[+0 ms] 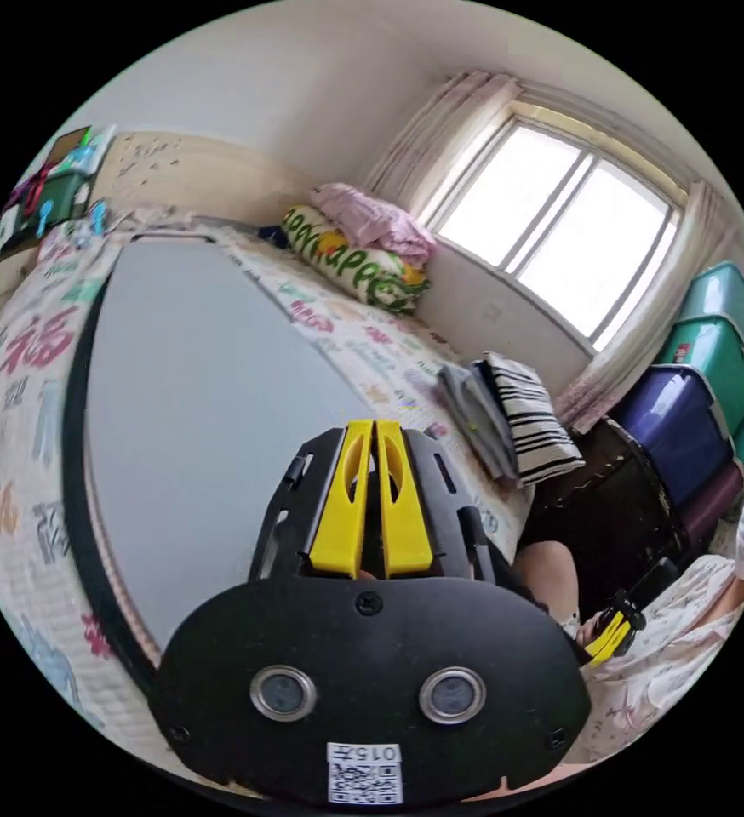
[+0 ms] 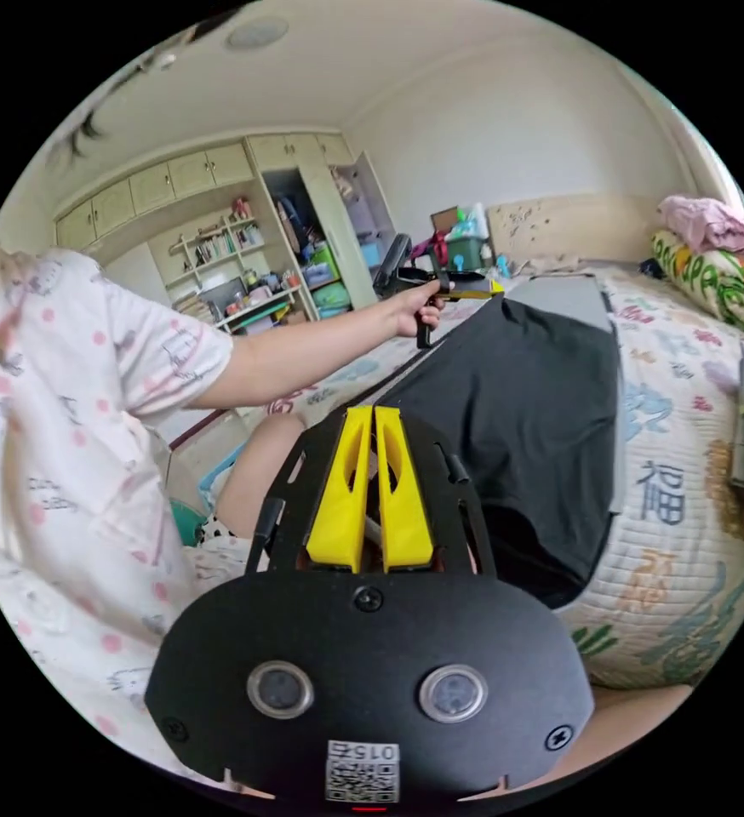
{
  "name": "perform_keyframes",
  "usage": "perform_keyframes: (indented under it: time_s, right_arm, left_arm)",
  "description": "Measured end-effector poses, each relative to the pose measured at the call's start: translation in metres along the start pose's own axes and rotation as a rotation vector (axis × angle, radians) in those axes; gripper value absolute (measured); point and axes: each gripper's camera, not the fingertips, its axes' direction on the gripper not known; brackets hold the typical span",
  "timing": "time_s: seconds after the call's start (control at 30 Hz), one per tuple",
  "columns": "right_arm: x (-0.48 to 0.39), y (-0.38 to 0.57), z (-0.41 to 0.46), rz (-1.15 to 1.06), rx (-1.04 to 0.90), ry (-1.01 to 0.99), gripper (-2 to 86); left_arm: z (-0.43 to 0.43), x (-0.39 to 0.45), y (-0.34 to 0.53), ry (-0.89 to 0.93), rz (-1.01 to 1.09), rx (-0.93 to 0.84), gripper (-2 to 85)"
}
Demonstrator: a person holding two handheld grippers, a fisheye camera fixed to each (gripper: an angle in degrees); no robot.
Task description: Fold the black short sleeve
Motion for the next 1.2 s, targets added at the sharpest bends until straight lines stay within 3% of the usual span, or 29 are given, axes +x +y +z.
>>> perform_keyframes:
  time_s: [0.17,0.33,0.43,0.6,0.77,0.93,1.1,1.2]
  right_arm:
    - [-0.011,0.040,0.106,0.035,-0.269,-0.031,-0.3]
    - [-0.021,0.061,0.109,0.031,-0.332,0.008,-0.2]
    - [-0.025,0.070,0.111,0.040,-0.343,0.002,-0.2]
    - [-0.045,0.074,0.119,0.000,-0.372,0.027,-0.2]
    - [-0.067,0.082,0.127,-0.027,-0.407,0.054,0.2]
    - [-0.075,0.082,0.144,-0.014,-0.441,0.060,2.1]
    - [-0.093,0.054,0.106,-0.089,-0.403,-0.084,5.5]
    - [-0.077,0.028,0.045,-0.063,-0.308,-0.067,6.8]
  left_arm:
    - [0.000,-0.050,0.038,-0.139,-0.152,-0.037,-0.3]
    - [-0.007,-0.039,0.035,-0.087,-0.183,0.003,6.6]
    - [0.017,-0.021,0.025,-0.062,-0.170,-0.064,10.6]
    - [0.070,0.012,0.024,-0.156,-0.098,-0.209,3.7]
    - [0.060,0.045,0.046,-0.278,-0.024,-0.145,1.3]
    - [0.082,0.056,0.081,-0.396,0.028,-0.223,1.7]
    - [0.048,0.093,0.123,-0.437,0.088,-0.164,4.6]
    - [0.010,0.153,0.181,-0.321,0.222,-0.163,5.9]
